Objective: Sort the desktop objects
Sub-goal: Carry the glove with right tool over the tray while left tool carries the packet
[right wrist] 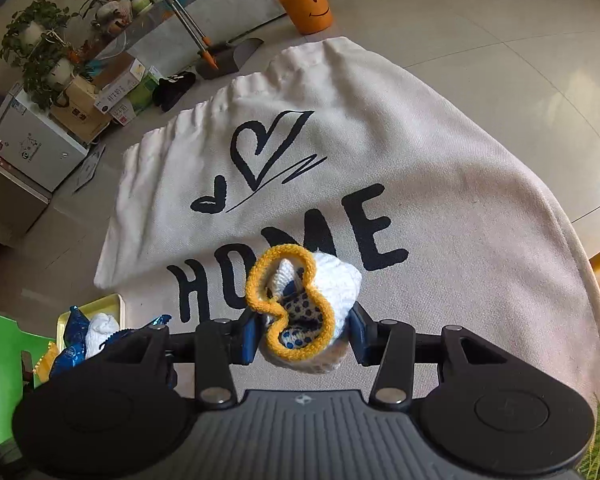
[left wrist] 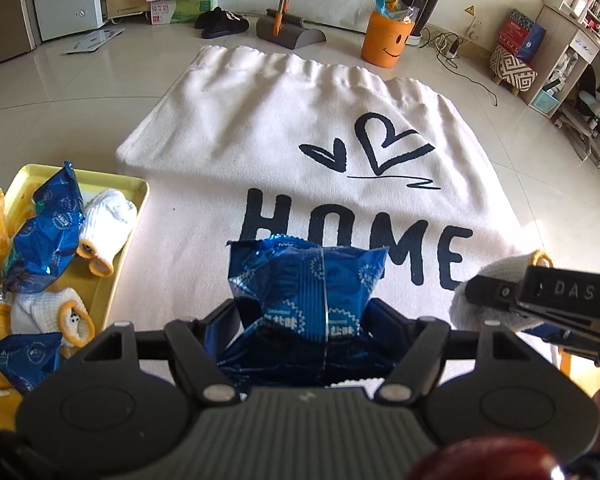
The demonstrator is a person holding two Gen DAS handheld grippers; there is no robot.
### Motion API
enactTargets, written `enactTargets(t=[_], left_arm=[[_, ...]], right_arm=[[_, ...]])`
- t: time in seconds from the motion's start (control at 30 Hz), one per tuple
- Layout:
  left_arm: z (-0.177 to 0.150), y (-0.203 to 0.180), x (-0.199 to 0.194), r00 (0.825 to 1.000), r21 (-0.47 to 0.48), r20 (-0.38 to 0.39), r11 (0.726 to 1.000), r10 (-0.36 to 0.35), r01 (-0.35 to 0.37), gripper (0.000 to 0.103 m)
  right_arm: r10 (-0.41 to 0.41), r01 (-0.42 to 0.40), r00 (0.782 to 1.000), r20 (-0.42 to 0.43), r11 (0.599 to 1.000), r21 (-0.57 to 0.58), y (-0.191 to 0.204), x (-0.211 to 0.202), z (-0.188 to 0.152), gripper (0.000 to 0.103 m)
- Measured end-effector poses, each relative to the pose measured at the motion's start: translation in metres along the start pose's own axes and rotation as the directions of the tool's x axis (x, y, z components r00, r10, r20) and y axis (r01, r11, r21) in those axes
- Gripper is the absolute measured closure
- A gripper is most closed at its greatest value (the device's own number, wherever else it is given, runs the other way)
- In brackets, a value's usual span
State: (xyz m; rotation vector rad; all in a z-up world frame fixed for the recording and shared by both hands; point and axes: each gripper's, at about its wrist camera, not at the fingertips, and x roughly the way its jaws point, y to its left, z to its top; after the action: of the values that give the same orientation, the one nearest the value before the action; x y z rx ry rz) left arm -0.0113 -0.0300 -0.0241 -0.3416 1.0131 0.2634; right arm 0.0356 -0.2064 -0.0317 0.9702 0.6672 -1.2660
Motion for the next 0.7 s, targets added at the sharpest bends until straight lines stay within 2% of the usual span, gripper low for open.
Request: enactTargets(t=[0.4,0.7], left_arm=[[-0.025,0.021,-0.035,1.0,-0.006,0.013,1.0,0.018,-0.018,0.032],[-0.037,0.041,-0.053,0.999,-0.033,0.034,0.999,0.035,-0.034,0.032]], right_arm=[[-0.022,0.022,1.0,-0.004,0.996,-0.086,0.017,-0.018,-0.055,0.058],[0.047,-0.049,0.999,-0.018,0.988,-0.144,0.042,-0.021,-0.081,0.058]])
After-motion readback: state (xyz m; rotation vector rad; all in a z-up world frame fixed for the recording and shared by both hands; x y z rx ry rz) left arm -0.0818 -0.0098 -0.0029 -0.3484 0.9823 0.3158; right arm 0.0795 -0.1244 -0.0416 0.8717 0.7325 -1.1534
